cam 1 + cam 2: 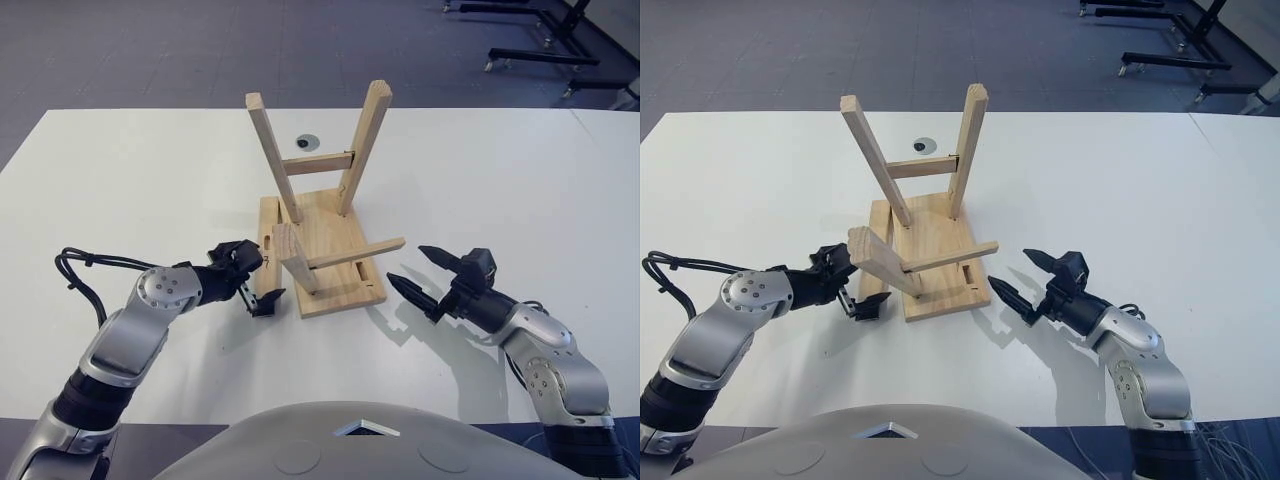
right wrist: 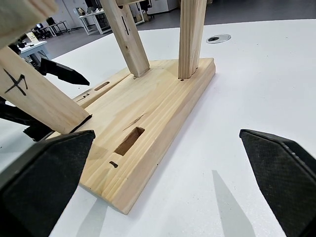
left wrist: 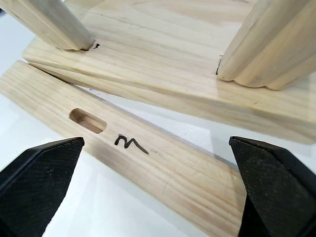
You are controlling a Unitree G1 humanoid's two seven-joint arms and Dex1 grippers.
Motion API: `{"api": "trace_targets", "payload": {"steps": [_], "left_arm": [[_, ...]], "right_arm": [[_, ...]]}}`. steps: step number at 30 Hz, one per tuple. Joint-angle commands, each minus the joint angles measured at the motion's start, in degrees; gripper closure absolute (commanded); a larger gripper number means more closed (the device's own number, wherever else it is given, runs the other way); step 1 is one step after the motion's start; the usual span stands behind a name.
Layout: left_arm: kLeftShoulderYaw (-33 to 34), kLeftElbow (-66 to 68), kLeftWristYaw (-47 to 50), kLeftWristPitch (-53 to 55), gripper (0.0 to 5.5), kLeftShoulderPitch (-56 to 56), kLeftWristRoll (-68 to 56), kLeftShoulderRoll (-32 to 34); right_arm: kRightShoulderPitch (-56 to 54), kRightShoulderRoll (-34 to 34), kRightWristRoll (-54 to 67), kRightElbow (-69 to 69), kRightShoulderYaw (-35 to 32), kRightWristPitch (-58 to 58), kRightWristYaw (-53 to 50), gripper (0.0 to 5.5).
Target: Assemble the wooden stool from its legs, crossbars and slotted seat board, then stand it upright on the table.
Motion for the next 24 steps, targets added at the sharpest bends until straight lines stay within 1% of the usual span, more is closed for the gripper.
{"api": "trace_targets", "payload": {"steps": [1, 4, 7, 10, 13, 20, 24], "left_arm": [[-4.49, -0.30, 2.51, 7.77, 0.11, 0.55, 6.67, 4.94], [-4.34, 0.60, 3.79, 12.70, 0.11, 1.48, 6.71, 5.53], [-0.36, 3.98, 5.74, 14.72, 0.11, 5.11, 5.56, 5.35], [2.65, 10.06, 7.25, 12.45, 0.11, 4.79, 4.70, 4.10], [6.54, 13.36, 10.65, 10.16, 0.11, 3.92, 3.92, 0.85], [10.15, 13.90, 8.29, 16.09, 0.11, 7.76, -4.02, -2.52], [9.47, 17.34, 6.72, 15.74, 0.68, 9.55, -6.36, -1.06]], "right_arm": [[0.47, 0.68, 0.09, -0.82, -0.23, 0.06, -1.30, 0.10], [0.86, 0.97, -0.01, -0.79, -0.35, -0.29, -1.71, 0.10], [0.74, 0.89, 0.09, -0.24, -0.48, -0.27, -1.67, 0.10], [2.23, 1.74, -0.15, -1.02, -0.38, -0.71, -2.59, 0.10], [2.82, 2.02, -0.58, -0.95, 0.13, -1.02, -2.91, 0.10], [2.80, 1.82, 0.00, -1.21, -0.41, -0.07, -3.66, 0.10], [2.18, 2.01, -0.25, -1.19, 0.38, 0.11, -4.02, 0.10]]}}
